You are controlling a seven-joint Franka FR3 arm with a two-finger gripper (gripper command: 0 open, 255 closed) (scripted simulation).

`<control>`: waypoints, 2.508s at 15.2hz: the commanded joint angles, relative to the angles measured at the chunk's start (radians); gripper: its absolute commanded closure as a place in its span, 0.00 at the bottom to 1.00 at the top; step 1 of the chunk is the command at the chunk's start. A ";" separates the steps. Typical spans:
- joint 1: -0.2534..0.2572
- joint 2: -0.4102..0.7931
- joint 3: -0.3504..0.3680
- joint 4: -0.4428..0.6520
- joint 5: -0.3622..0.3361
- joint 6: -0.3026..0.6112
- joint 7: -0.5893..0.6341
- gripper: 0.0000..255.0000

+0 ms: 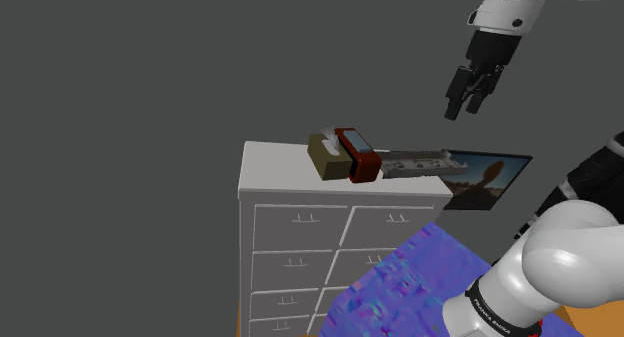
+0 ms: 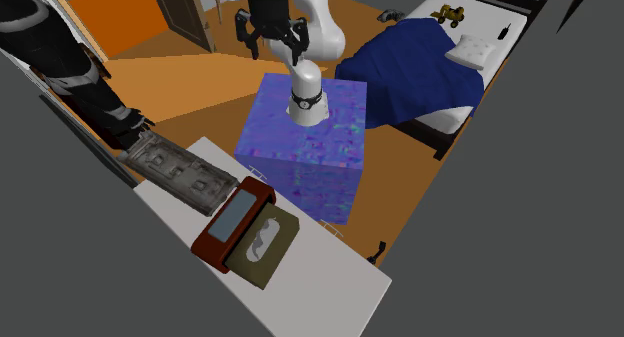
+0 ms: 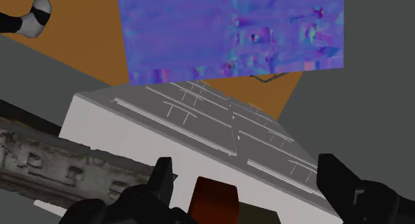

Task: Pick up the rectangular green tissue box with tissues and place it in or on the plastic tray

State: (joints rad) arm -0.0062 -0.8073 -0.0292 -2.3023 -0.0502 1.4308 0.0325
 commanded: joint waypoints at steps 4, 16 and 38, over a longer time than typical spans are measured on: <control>0.017 0.088 -0.002 0.000 -0.036 0.091 -0.049 0.00; 0.062 0.485 0.013 0.105 -0.175 0.404 -0.201 0.00; 0.111 1.107 0.055 0.482 -0.434 0.680 -0.312 0.00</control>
State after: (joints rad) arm 0.1067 0.2933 0.0275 -1.8172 -0.4814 2.0998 -0.2802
